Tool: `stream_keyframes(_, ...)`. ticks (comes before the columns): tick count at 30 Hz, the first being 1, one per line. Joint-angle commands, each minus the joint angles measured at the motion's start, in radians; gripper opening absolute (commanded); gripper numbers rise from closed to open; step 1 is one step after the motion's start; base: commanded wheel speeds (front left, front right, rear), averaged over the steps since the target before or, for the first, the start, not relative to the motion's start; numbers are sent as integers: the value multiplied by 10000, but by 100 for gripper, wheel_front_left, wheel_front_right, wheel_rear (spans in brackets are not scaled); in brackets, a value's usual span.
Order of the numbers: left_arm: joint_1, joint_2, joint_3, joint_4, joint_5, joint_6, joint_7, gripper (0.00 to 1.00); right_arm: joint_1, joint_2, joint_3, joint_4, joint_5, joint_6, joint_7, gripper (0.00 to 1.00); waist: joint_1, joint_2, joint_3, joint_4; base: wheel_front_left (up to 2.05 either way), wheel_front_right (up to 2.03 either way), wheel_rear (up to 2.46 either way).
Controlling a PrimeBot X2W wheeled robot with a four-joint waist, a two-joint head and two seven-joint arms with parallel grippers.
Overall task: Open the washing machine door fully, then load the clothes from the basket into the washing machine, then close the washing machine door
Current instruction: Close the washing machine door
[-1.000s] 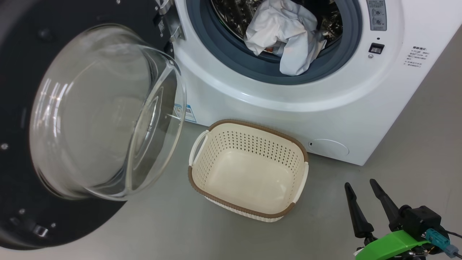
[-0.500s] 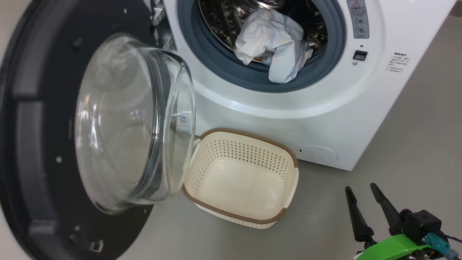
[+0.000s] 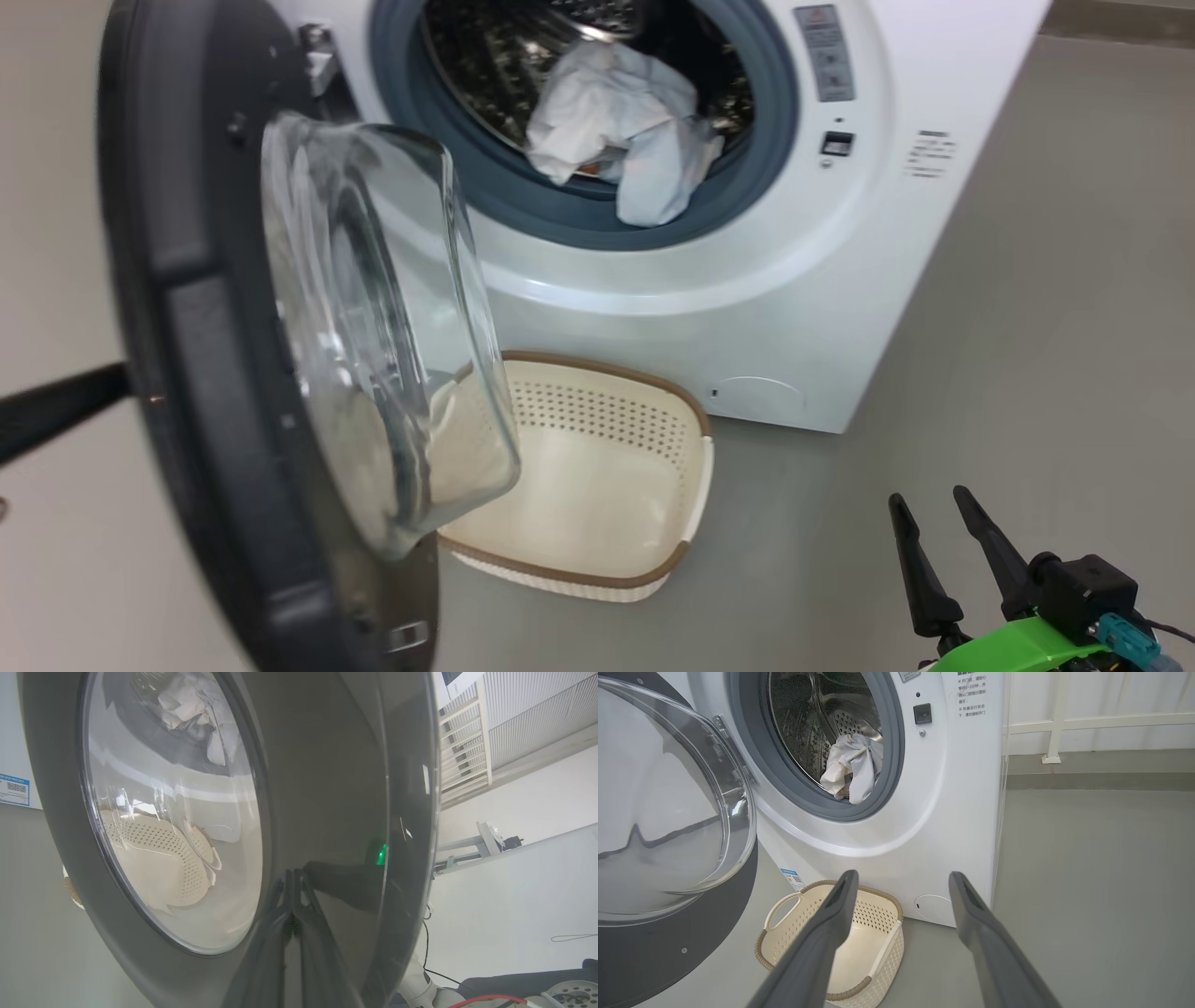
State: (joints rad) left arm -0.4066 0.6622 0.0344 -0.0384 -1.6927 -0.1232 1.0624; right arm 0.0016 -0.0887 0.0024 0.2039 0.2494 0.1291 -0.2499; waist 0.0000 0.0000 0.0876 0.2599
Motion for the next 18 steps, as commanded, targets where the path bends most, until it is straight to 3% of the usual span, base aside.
stream_keyframes(1, -376, 280, 322, -446, 61, -75, 119, 0, -25, -15, 203, -297, 69, 16, -119, 100, 0, 0, -51, -375, 0, 0, 0)
stream_keyframes(18, -1914, -944, -545, -65, 837, -75, -30, 0, -298, 238, 95, -412, 91, 16, -119, 100, 0, 0, 344, -2033, 0, 0, 0)
